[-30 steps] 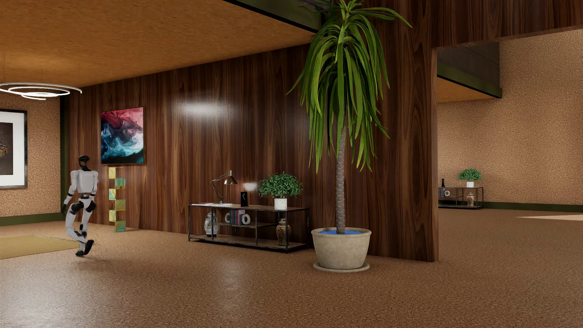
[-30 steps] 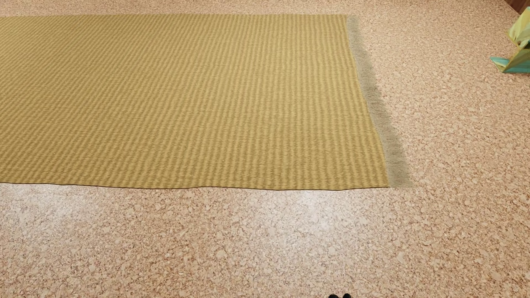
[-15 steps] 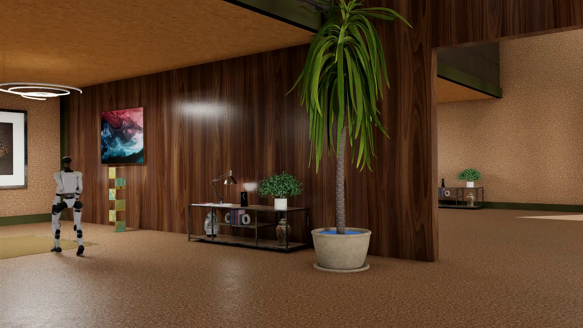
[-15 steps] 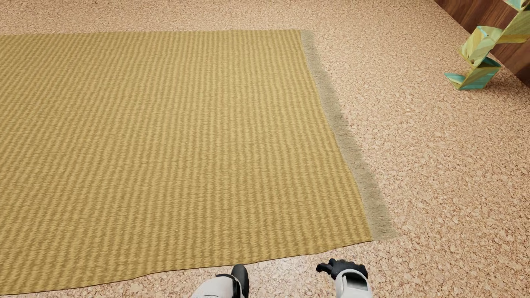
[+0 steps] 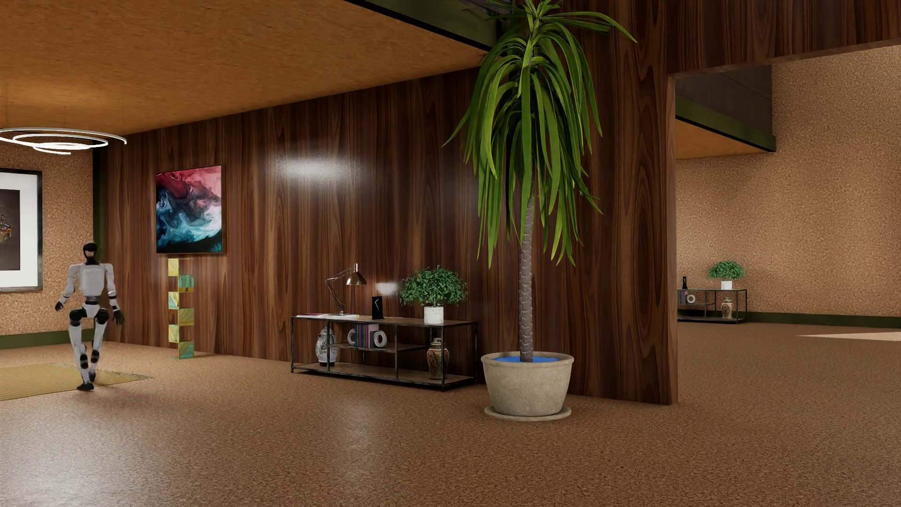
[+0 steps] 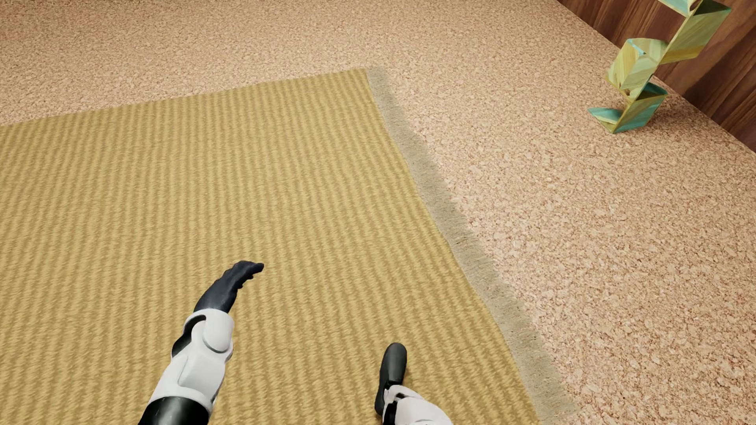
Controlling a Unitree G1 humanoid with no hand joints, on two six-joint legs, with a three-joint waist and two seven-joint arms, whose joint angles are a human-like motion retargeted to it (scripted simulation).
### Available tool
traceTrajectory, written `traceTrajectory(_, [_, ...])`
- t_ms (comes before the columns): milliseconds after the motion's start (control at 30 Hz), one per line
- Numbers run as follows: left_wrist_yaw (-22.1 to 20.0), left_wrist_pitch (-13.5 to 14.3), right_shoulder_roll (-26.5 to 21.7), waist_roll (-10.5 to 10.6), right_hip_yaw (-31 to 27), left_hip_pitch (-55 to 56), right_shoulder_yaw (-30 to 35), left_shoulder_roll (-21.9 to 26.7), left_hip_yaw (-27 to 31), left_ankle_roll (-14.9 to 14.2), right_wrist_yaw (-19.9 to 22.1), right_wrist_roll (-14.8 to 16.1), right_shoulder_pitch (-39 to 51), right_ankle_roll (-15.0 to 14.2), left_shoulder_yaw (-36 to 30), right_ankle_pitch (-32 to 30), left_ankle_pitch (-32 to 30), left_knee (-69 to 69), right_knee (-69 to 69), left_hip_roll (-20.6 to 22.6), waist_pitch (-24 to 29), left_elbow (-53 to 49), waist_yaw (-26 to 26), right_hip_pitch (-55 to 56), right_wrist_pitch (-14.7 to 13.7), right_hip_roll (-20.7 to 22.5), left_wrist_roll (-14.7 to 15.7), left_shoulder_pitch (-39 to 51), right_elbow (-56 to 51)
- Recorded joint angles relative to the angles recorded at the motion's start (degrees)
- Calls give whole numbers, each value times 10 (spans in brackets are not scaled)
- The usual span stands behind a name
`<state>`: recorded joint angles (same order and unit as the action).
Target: Go to the shelves
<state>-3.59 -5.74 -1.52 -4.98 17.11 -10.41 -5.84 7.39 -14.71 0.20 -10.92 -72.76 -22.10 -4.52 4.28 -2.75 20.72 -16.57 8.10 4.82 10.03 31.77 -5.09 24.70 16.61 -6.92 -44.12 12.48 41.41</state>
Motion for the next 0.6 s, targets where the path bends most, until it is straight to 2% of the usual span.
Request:
traceTrajectory(33, [-6, 2, -1, 3, -14, -23, 5, 7, -12, -6, -7, -15, 6, 7, -8, 33, 14, 6, -14, 4, -1, -21, 1, 16, -4, 15, 2, -6, 2])
traceTrajectory(67, [-14, -1, 1, 6, 18, -44, 6, 11, -28, -12, -6, -25, 12, 31, -13, 19, 30, 0, 14, 8, -2, -34, 5, 21, -6, 16, 2, -19, 2])
traceTrajectory(100, [-18, -6, 6, 11, 57, -60, 0, 12, -36, -18, 4, -29, 15, 28, -24, 10, 40, -16, 71, 7, -3, -35, 6, 22, -3, 5, -6, -34, -1])
traceTrajectory(133, [-16, -13, 17, 18, 72, -73, -12, 10, -34, -21, 19, -26, 17, 84, -37, 17, 27, -37, 110, 1, -4, -23, 1, 18, 4, -1, -13, -47, -9])
traceTrajectory(167, [-8, -24, 33, 26, 87, -82, -28, 9, -25, -19, 39, -16, 16, 131, -53, -11, -1, -67, 129, -10, -5, 2, -5, 2, 12, -5, -29, -60, -20])
traceTrajectory(200, [2, -45, 49, 37, 95, -75, -46, 8, -19, -17, 59, 3, 16, 173, -67, -18, -49, -126, 155, -28, -6, 37, -11, -9, 16, -5, -48, -77, -27])
traceTrajectory(233, [12, -66, 63, 48, 97, -47, -61, 4, -14, -16, 81, 21, 22, 180, -72, 6, -121, -214, 185, -55, -5, 73, -15, -18, 15, 1, -59, -96, -25])
traceTrajectory(267, [33, -88, 69, 60, 97, -6, -66, 1, -6, -27, 100, 29, 38, 175, -73, 33, -172, -329, 202, -86, -4, 110, -16, -33, 20, 14, -69, -118, -12])
traceTrajectory(300, [56, -108, 68, 72, 92, 48, -61, -6, 10, -11, 112, 21, 61, 168, -64, 57, -235, -440, 209, -109, -3, 142, -12, -52, 32, 28, -70, -141, 9])
traceTrajectory(333, [79, -123, 65, 80, 85, 101, -49, -11, 26, -17, 127, 8, 88, 161, -52, 75, -233, -523, 205, -132, -3, 166, -7, -76, 39, 46, -72, -165, 28])
traceTrajectory(367, [89, -130, 61, 87, 74, 151, -39, -20, 41, 11, 153, -6, 117, 155, -36, 87, -198, -578, 190, -149, -3, 176, 1, -107, 40, 65, -70, -195, 46])
traceTrajectory(400, [93, -131, 61, 93, 61, 202, -34, -24, 55, 14, 173, -8, 145, 148, -19, 97, -181, -615, 172, -167, -4, 176, 9, -137, 38, 84, -69, -225, 53])
traceTrajectory(500, [75, -117, 58, 99, 2, 324, -13, -40, 85, 26, 185, 32, 218, 131, 52, 127, -181, -564, 125, -199, -9, 143, 39, -219, -5, 126, -51, -312, 20])
traceTrajectory(533, [73, -110, 50, 101, -17, 353, 8, -46, 96, 34, 173, 39, 238, 127, 72, 139, -182, -501, 114, -197, -11, 133, 47, -243, -21, 135, -44, -333, 4])
traceTrajectory(600, [74, -106, 31, 103, -49, 379, 51, -56, 102, 16, 144, 42, 277, 118, 101, 164, -190, -292, 93, -192, -14, 117, 57, -285, -40, 150, -39, -355, -33])
